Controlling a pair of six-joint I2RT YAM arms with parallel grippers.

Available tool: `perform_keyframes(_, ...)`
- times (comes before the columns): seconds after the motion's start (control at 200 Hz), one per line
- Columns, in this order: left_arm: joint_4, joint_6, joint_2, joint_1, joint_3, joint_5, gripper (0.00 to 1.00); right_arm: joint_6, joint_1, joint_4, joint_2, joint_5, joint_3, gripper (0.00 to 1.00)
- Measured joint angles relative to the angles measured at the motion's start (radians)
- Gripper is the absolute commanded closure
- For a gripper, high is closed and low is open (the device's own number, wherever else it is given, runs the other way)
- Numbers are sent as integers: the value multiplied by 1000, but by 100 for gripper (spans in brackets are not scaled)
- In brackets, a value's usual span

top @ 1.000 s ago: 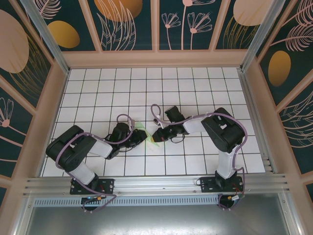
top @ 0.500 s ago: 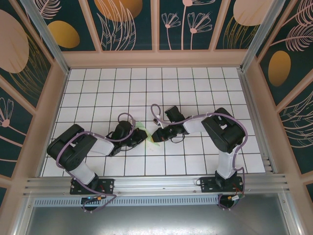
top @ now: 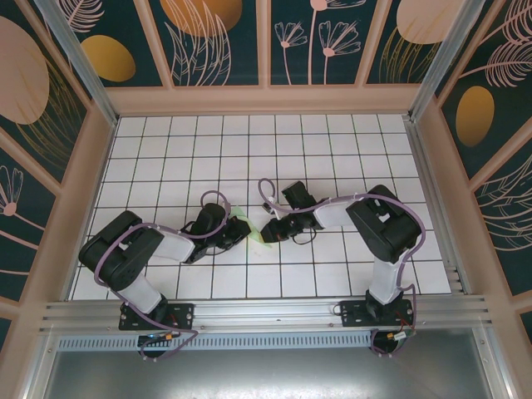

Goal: Fold a paper plane with a square sheet of paper (pick it up from the middle)
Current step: Fold the wing for the fifth time at the center of the table.

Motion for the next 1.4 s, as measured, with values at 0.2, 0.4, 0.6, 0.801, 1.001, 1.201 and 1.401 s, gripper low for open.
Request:
perform_keyframes(0.2,-10,0,-1,-1,4,-1,88,1,1,-8,-5,11,1,84)
perform_keyframes(0.4,-17,0,-2,-1,7,-1,88,16,-3,-77,-117,89,-5,81)
perform_keyframes(0.6,-23,0,-3,-1,8,-2,90,37,26,-91,-171,164,19,93)
perform_keyframes(0.801,-28,0,-3,-1,10,-3,90,42,88,-98,-105,189,68,96)
perform_keyframes(1.001,-31,0,-3,-2,11,-4,91,42,108,-106,-27,209,106,98)
perform_keyframes(1.201,-34,0,-3,-2,13,-7,91,40,108,-118,-19,224,107,98)
perform_keyframes(1.401,-43,-4,-3,-3,16,-12,92,33,108,-130,-19,232,103,98)
